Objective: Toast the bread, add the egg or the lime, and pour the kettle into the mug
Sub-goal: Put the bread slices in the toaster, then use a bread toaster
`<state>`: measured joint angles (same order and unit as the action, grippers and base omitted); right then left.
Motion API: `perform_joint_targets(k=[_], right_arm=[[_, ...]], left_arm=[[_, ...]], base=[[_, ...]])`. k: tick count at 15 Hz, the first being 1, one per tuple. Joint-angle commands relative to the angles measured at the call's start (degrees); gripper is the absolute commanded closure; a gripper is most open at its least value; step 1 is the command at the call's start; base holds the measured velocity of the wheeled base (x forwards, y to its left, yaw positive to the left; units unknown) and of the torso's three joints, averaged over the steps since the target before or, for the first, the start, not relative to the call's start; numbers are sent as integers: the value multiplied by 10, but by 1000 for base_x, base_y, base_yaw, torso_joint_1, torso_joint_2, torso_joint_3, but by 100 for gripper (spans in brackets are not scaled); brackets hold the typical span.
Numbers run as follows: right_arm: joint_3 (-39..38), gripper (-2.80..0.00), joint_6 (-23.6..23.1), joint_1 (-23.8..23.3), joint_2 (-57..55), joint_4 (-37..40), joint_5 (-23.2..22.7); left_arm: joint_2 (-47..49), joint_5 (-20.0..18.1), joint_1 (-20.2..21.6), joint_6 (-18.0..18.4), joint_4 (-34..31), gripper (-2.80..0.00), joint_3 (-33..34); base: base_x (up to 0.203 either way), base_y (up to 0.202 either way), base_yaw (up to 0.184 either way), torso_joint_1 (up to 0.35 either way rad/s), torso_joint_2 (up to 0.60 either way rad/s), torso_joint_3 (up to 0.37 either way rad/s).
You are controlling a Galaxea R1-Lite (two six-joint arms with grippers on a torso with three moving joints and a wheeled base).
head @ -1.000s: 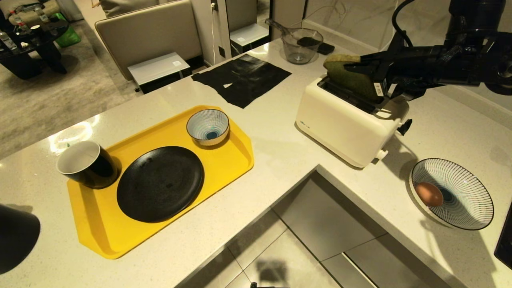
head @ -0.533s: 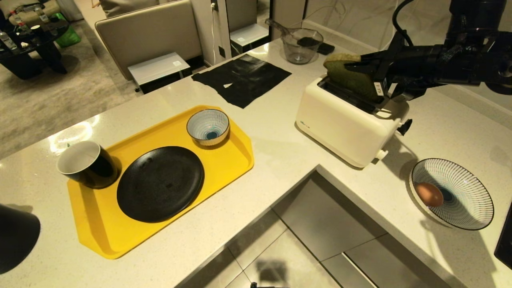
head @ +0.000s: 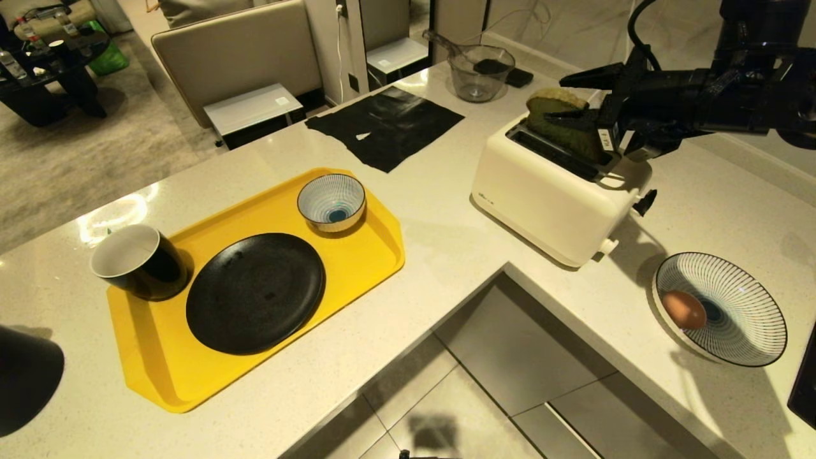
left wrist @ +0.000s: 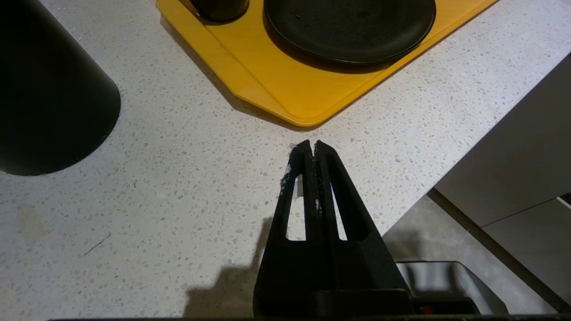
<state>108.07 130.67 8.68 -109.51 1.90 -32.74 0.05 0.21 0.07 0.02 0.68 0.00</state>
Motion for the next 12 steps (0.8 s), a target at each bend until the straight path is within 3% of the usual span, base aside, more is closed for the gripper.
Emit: perform_joint_targets(k=[1, 12], right_arm=[[-1, -280, 7, 0, 6, 0, -2], [-5, -280, 7, -41, 67, 6, -3]], left_arm=[[0, 1, 0, 0, 0, 0, 0], [0, 0, 0, 0, 0, 0, 0]], base=[[0, 0, 0, 0, 0, 0], [0, 0, 0, 0, 0, 0]])
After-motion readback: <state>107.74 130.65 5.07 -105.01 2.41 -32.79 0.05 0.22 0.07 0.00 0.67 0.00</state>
